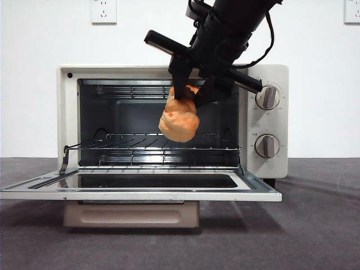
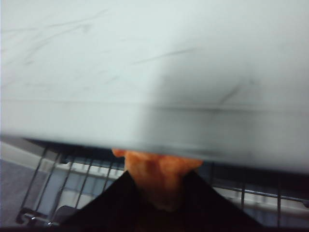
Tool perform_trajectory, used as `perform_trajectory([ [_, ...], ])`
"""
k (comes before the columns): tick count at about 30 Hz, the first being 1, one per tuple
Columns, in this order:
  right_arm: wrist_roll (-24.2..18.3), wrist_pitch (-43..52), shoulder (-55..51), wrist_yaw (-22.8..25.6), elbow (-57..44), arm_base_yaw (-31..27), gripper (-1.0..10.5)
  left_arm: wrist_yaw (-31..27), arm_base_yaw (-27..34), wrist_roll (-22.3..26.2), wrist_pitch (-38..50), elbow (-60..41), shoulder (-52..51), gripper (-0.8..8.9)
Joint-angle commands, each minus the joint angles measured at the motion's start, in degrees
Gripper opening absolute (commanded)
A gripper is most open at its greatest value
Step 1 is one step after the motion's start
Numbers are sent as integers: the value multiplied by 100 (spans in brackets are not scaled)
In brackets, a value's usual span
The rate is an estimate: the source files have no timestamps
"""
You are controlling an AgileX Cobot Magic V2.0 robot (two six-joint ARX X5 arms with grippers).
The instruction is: The left arm flap open the oven, the right arm pick bread and place it into oven, the left arm flap close the oven
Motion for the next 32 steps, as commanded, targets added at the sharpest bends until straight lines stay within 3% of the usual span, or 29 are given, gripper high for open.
perform_trajectory([
  [1,103,59,162,39,24,48,99,-24,-57,-11,2,76,13,17],
  [8,101,74,188,85,24,50,122,-24,-57,-9,-2,76,13,17],
  [14,90,68,188,223,24,57,377,-24,-57,-9,-4,76,13,19],
  [17,74,70,188,227,24,57,444,-24,-57,-9,-7,76,13,19],
  [26,31,-85,-9,-136,28,103,451,-59,-57,35,-13,76,17,19],
  [32,-22,-778,-627,-409,28,295,450,-734,-57,33,-225,74,28,18],
])
